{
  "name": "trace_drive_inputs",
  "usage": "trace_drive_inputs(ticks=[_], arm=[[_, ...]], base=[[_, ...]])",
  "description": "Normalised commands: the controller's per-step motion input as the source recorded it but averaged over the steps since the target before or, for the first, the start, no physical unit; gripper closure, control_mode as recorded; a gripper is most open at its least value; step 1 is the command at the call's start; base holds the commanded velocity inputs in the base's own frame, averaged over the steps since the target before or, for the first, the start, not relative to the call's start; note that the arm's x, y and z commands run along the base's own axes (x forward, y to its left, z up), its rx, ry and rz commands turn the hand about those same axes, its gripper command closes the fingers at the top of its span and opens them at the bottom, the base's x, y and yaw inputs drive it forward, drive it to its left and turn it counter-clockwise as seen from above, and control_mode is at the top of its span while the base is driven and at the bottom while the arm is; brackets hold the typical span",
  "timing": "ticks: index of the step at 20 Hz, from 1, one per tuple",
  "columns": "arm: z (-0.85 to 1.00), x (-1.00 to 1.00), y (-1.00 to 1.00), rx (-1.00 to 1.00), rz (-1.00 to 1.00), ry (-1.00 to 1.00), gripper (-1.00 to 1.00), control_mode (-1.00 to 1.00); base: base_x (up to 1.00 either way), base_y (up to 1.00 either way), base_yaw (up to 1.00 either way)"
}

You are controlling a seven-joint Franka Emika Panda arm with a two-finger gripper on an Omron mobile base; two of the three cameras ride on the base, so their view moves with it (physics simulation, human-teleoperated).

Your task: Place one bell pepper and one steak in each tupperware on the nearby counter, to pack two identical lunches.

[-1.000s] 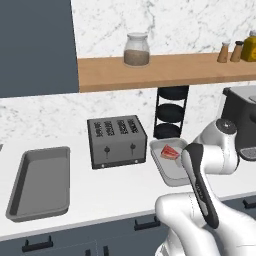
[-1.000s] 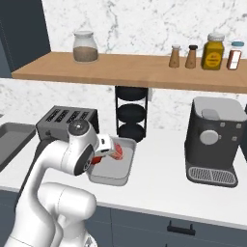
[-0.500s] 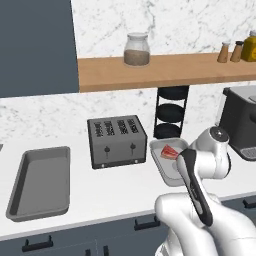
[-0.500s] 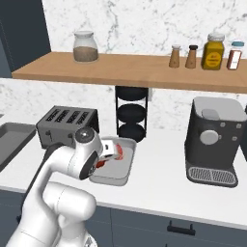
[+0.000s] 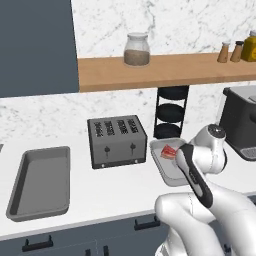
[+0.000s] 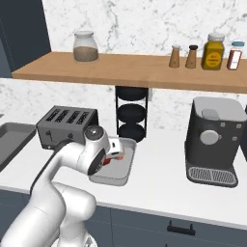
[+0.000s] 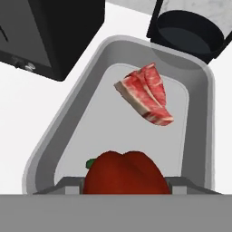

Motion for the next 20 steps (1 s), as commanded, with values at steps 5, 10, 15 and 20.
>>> trace_drive_inputs(ticks=[5, 10, 15, 20], arm=[[-0.32, 0.25, 0.00, 0.00, 0.00, 0.00, 1.00, -1.00], [-0.36, 0.23, 0.00, 0.00, 0.00, 0.00, 1.00, -1.00], [-0.34, 0.12, 0.00, 0.00, 0.00, 0.00, 1.00, -1.00], [-0.12, 0.00, 0.00, 0.00, 0.00, -0.01, -1.00, -1.00]], base=[[0.00, 0.00, 0.00], [0.00, 0.00, 0.00], [0.00, 0.00, 0.00], [0.00, 0.00, 0.00]])
